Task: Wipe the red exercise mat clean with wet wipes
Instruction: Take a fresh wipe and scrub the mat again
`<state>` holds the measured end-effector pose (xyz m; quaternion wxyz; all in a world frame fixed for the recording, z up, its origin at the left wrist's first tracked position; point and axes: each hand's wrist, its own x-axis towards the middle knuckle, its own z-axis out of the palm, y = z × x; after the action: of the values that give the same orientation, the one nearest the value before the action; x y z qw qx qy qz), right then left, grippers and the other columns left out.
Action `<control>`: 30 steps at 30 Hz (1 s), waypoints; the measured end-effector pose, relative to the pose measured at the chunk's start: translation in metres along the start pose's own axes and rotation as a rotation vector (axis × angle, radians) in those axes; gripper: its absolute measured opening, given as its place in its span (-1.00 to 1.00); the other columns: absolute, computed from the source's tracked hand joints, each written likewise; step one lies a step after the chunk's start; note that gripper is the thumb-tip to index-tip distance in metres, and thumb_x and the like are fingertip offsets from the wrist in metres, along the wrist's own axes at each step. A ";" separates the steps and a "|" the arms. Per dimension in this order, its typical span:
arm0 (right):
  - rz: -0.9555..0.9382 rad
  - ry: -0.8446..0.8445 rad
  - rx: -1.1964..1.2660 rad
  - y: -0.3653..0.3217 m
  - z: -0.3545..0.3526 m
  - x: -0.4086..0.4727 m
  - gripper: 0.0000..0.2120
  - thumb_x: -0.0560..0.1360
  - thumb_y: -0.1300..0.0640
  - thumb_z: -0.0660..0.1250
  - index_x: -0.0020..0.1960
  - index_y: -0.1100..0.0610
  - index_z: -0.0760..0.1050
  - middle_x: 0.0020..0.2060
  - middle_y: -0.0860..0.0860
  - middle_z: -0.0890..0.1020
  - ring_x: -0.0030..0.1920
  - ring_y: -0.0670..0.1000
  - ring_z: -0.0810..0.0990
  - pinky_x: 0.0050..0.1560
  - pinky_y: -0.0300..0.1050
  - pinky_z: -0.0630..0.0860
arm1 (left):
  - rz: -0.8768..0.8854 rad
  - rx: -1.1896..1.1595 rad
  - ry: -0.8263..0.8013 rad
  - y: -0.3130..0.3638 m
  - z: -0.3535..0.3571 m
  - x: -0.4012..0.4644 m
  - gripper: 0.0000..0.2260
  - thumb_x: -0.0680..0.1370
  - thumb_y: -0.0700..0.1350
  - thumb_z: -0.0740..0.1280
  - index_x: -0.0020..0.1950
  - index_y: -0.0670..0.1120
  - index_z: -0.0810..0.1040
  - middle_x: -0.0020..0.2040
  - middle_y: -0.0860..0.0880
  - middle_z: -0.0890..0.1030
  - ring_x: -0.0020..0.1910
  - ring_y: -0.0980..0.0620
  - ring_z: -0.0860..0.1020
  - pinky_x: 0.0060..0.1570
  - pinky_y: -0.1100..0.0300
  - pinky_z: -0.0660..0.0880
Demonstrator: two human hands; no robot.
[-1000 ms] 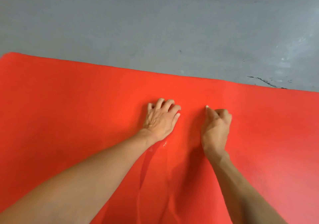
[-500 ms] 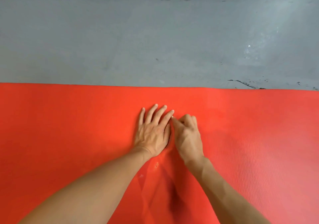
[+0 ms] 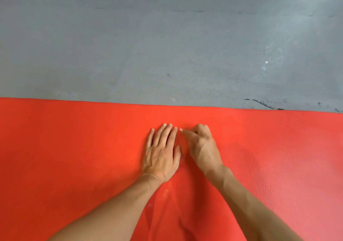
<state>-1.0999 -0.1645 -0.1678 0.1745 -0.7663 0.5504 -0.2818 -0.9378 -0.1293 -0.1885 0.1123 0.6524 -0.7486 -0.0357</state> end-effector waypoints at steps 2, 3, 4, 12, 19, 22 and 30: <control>0.143 0.083 0.000 0.028 -0.016 0.012 -0.76 0.61 0.15 0.26 0.16 0.07 0.66 -0.08 0.06 0.47 -0.06 -0.05 0.36 0.00 -0.24 0.42 | -0.005 0.010 -0.005 0.001 -0.001 0.001 -0.46 0.63 0.06 0.15 0.59 -0.09 0.40 0.59 -0.04 0.39 0.63 -0.04 0.26 0.58 -0.20 0.18; 0.281 0.163 -0.068 0.046 -0.025 0.021 -0.77 0.61 0.14 0.24 0.13 0.10 0.65 -0.03 0.09 0.48 -0.02 -0.05 0.35 0.05 -0.20 0.42 | -0.007 0.014 -0.007 0.001 0.000 0.001 -0.46 0.63 0.07 0.14 0.60 -0.09 0.39 0.59 -0.04 0.38 0.63 -0.04 0.25 0.58 -0.20 0.18; 0.420 0.256 -0.127 0.060 -0.031 0.028 -0.78 0.62 0.15 0.24 0.07 0.17 0.65 -0.03 0.10 0.46 -0.01 -0.03 0.34 0.05 -0.17 0.39 | -0.007 0.018 -0.011 0.001 0.000 0.001 -0.46 0.64 0.07 0.14 0.60 -0.09 0.38 0.60 -0.04 0.38 0.63 -0.04 0.24 0.58 -0.20 0.18; 0.155 0.013 0.163 -0.022 0.024 0.042 -0.83 0.63 0.06 0.29 -0.10 0.10 0.51 -0.15 -0.02 0.43 -0.12 0.00 0.41 0.00 -0.03 0.43 | -0.009 0.030 -0.009 0.003 -0.001 0.001 -0.45 0.61 0.06 0.16 0.56 -0.14 0.43 0.56 -0.08 0.42 0.62 -0.07 0.27 0.57 -0.22 0.20; 0.590 0.269 -0.162 0.081 -0.028 0.071 -0.77 0.64 0.19 0.25 0.05 0.24 0.67 -0.02 0.24 0.48 0.03 0.23 0.45 -0.02 -0.04 0.35 | -0.014 0.049 -0.026 0.004 -0.003 0.001 -0.44 0.63 0.08 0.14 0.60 -0.10 0.38 0.60 -0.03 0.37 0.64 -0.03 0.23 0.58 -0.19 0.17; 0.575 0.325 -0.087 0.042 0.000 0.072 -0.81 0.61 0.17 0.28 -0.02 0.20 0.65 -0.12 0.12 0.47 -0.06 0.15 0.45 -0.03 0.13 0.45 | -0.021 0.044 -0.021 0.004 -0.003 0.001 -0.44 0.62 0.07 0.15 0.60 -0.11 0.39 0.59 -0.04 0.39 0.63 -0.03 0.24 0.58 -0.19 0.17; 0.076 0.053 -0.096 0.051 -0.015 0.046 -0.71 0.58 0.29 0.33 0.25 0.13 0.67 -0.10 0.10 0.49 -0.02 0.15 0.44 -0.04 -0.05 0.46 | -0.013 0.057 -0.024 0.003 -0.004 0.002 -0.44 0.62 0.07 0.15 0.59 -0.11 0.39 0.58 -0.04 0.40 0.63 -0.04 0.25 0.58 -0.19 0.16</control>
<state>-1.1365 -0.2245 -0.1750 0.1336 -0.7446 0.5965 -0.2682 -0.9399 -0.1308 -0.1837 0.0846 0.6598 -0.7464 -0.0227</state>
